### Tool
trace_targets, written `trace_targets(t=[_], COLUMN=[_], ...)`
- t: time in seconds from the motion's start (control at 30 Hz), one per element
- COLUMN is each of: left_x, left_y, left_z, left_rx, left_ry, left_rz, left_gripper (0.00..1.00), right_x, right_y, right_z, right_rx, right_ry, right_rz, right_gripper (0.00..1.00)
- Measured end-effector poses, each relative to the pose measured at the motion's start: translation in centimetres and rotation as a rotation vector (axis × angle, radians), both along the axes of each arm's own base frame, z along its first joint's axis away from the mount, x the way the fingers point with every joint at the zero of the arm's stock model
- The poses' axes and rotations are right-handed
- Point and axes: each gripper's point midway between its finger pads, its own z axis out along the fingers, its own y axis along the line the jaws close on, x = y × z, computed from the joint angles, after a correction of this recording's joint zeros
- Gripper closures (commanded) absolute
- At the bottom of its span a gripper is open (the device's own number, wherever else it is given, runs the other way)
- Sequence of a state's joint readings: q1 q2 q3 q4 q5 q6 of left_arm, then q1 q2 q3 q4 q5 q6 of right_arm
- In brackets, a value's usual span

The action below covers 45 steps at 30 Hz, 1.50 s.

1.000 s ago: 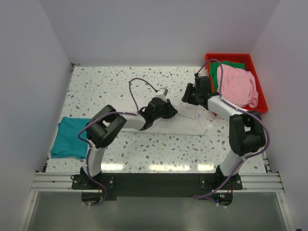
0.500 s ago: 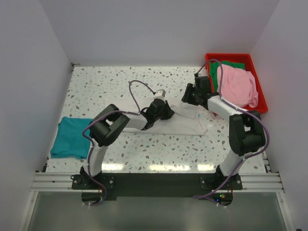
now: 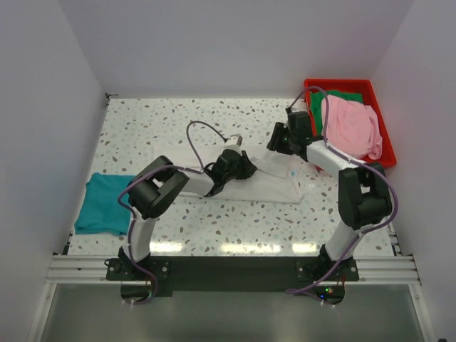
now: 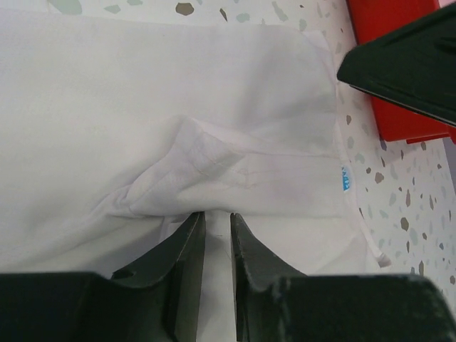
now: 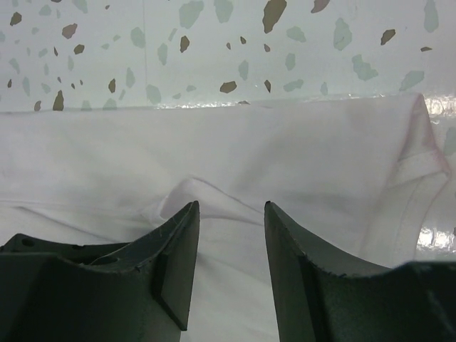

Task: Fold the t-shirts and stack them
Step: Fold the tshirt

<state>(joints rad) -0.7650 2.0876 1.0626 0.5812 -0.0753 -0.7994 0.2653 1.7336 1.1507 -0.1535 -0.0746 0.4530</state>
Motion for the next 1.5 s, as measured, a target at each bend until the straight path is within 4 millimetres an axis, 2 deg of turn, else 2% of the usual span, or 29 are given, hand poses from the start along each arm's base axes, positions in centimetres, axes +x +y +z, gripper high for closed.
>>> trace_targets(t=[0.13, 0.3, 0.4, 0.53, 0.67, 0.87, 1.0, 1.23, 1.37, 1.5], left_x=[-0.7, -0.4, -0.4, -0.8, -0.4, 0.8, 0.8, 0.3, 0.1, 0.5], left_y=[0.4, -0.2, -0.1, 1.2, 4.0, 8.9, 10.8, 11.2, 10.6, 9.2], left_z=[2.0, 7.8, 10.4, 12.3, 13.5, 13.2, 11.8, 10.9, 10.4, 9.1], left_rx=[-0.008, -0.082, -0.111, -0.120, -0.114, -0.093, -0.068, -0.056, -0.059, -0.053], left_ry=[-0.043, -0.161, -0.209, -0.232, -0.229, -0.186, -0.149, -0.120, -0.104, -0.070], left_rz=[-0.029, -0.058, -0.061, -0.032, 0.040, 0.164, 0.201, 0.197, 0.163, 0.118], left_gripper=[0.69, 0.68, 0.68, 0.68, 0.68, 0.68, 0.69, 0.69, 0.69, 0.69], right_x=[0.9, 2.1, 2.6, 2.7, 1.8, 0.3, -1.6, -3.2, -4.0, -4.8], right_y=[0.8, 2.3, 3.3, 4.9, 6.2, 7.0, 6.4, 6.1, 6.4, 6.8], right_z=[0.0, -0.4, -0.9, -2.0, -3.3, -4.7, -6.5, -4.3, -2.9, -2.7], right_rx=[-0.007, -0.014, -0.021, -0.034, -0.048, -0.059, -0.070, -0.044, -0.025, -0.009], right_ry=[-0.011, -0.015, -0.009, 0.005, 0.032, 0.055, 0.102, 0.068, 0.038, 0.032], right_rz=[0.023, 0.061, 0.082, 0.121, 0.155, 0.181, 0.180, 0.172, 0.176, 0.186], right_gripper=[0.54, 0.54, 0.54, 0.56, 0.57, 0.61, 0.64, 0.65, 0.65, 0.65])
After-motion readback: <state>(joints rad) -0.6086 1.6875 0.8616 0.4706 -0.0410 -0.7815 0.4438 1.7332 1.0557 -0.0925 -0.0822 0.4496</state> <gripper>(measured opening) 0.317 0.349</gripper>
